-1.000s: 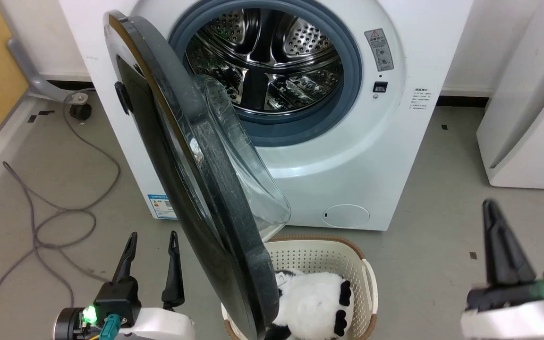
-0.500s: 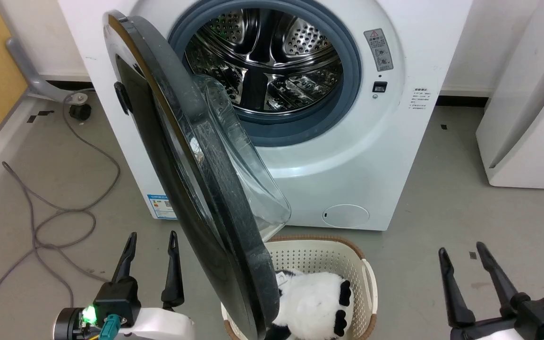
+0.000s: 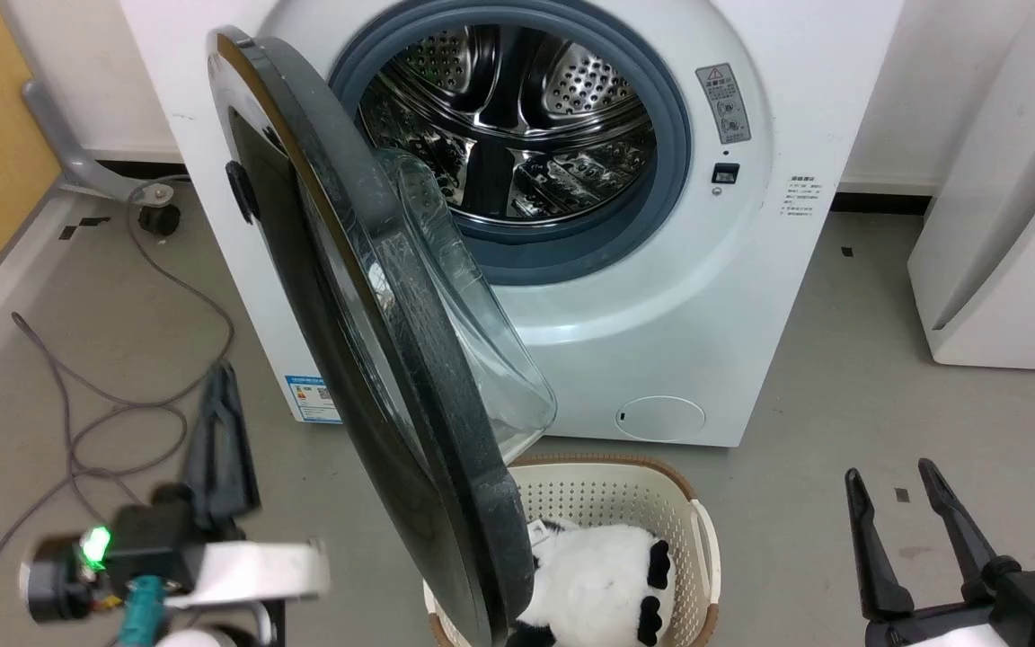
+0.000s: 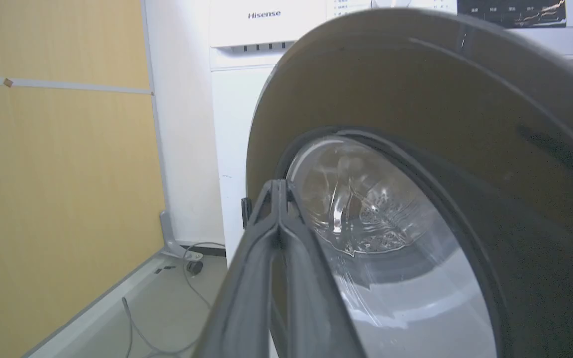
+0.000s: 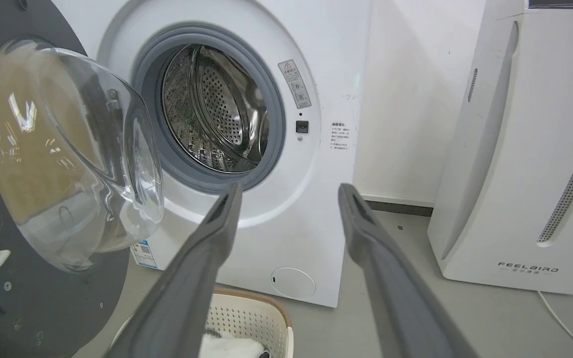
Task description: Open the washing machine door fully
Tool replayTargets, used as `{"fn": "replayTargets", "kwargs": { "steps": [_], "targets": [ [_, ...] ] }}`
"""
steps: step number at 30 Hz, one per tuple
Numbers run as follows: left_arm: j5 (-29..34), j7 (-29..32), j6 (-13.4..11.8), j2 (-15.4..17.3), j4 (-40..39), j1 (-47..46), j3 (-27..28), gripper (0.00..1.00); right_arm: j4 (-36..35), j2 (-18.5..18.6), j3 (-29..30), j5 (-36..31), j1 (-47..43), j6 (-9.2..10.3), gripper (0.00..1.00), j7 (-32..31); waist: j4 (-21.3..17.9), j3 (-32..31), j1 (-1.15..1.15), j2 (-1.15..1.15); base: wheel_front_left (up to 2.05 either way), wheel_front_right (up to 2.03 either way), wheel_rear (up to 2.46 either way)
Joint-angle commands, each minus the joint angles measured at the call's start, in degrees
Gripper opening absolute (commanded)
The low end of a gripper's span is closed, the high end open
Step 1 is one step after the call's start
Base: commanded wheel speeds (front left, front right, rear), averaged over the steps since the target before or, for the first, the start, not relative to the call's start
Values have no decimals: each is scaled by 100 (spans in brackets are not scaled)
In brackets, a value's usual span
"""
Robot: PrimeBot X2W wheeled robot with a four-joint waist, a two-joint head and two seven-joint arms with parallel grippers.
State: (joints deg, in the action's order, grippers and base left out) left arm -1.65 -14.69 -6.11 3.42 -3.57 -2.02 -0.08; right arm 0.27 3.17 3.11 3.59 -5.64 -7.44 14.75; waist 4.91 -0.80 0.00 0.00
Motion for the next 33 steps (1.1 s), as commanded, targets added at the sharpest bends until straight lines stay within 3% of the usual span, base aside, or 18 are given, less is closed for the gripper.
{"fn": "replayTargets", "kwargs": {
  "steps": [1, 8, 13, 24, 33],
  "targets": [
    [42, -30, -11, 31, -136, -130, 13, 0, -31, -28, 11, 20, -58, -5, 100, 25, 2, -1, 0, 0, 0, 0, 0],
    [146, -30, 162, 33, -1294, -461, -299, 0, -65, -29, 31, 53, -89, -5, 100, 25, -6, -8, 0, 0, 0, 0, 0],
    [197, -30, 411, 5, -1898, -637, -1082, 0, -68, -29, 20, 49, -85, -5, 100, 25, -19, -20, 0, 0, 0, 0, 0],
    [244, -30, 872, -19, -2114, -537, -2565, 0, -64, -29, 40, 38, -106, -5, 100, 25, 32, -77, 0, 0, 0, 0, 0],
    [146, -30, 1104, -8, -1732, -318, -3451, 0, -76, -29, 21, 5, -88, -5, 100, 25, 146, -77, 0, 0, 0, 0, 0]
  ]
}}
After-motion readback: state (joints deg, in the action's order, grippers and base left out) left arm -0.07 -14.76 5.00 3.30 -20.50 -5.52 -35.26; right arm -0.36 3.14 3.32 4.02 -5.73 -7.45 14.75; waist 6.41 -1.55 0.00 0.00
